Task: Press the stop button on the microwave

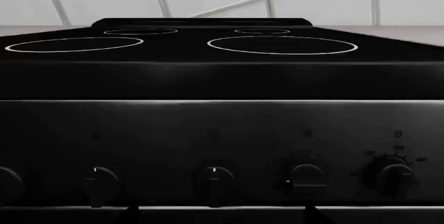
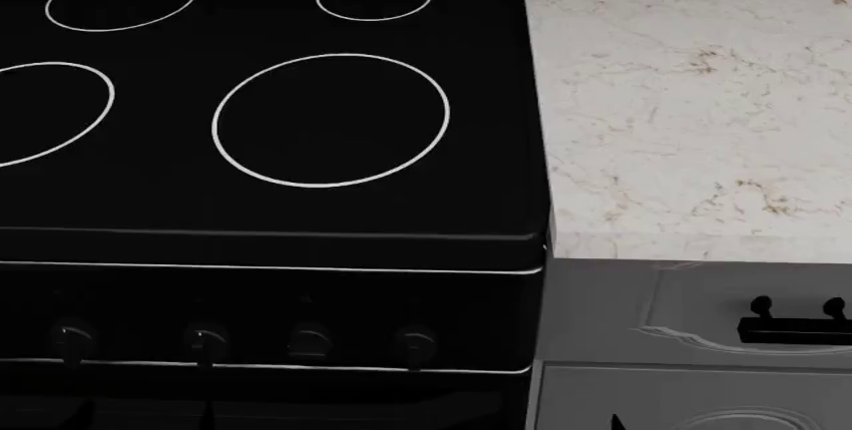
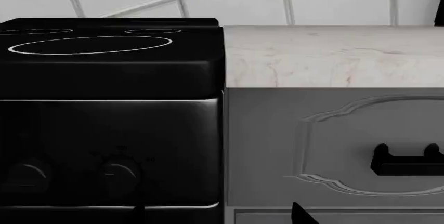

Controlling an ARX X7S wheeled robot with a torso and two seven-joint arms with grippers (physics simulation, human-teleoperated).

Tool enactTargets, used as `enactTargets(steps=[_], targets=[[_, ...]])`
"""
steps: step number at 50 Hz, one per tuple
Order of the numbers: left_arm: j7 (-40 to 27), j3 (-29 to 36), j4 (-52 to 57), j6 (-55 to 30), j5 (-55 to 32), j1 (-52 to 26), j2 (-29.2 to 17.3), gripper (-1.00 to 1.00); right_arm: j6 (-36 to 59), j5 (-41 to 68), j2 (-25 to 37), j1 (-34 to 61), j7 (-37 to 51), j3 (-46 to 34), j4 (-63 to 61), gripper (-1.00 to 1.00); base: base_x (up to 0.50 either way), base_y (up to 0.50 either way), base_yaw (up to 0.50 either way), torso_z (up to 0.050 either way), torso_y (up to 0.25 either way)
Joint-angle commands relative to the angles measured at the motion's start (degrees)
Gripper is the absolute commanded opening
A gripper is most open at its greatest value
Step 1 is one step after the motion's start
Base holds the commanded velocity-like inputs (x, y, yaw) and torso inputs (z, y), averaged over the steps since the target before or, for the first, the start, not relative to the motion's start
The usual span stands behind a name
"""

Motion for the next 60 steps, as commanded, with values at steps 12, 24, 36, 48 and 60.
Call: enactTargets(steps=[12, 24, 36, 48, 60], targets=[[-4.21, 2.94, 1.92, -2.9, -0.48, 0.88, -3.0, 1.0, 0.8, -1.72, 2.64, -0.08, 6.38, -4.98, -0.96, 1.0, 0.0, 0.0, 0.0, 0.0, 0.0], [-7.11, 2.09, 1.39, -6.32, -0.93, 2.2, -4.67, 1.0, 4.99, -3.53, 3.98, -0.36, 8.52, -7.34, -7.94, 1.0, 0.0, 0.0, 0.0, 0.0, 0.0], [-10.17, -3.56, -52.2, 14.93, -2.39, -7.63, -8.12, 1.0, 15.33, -3.55, 4.95, 0.14, 8.11, -8.82, -28.9, 1.0, 0.0, 0.0, 0.0, 0.0, 0.0], [-8.24, -7.34, -74.99, 17.92, -2.7, -10.81, -9.57, 1.0, 22.18, -5.27, 4.98, 4.66, 9.08, -11.16, -37.18, 1.0, 0.0, 0.0, 0.0, 0.0, 0.0], [-3.19, -15.79, -74.99, 10.63, -2.0, -6.73, -9.13, 1.0, 31.49, -5.59, 4.54, 12.83, 9.51, -11.49, -44.46, 1.0, 0.0, 0.0, 0.0, 0.0, 0.0]])
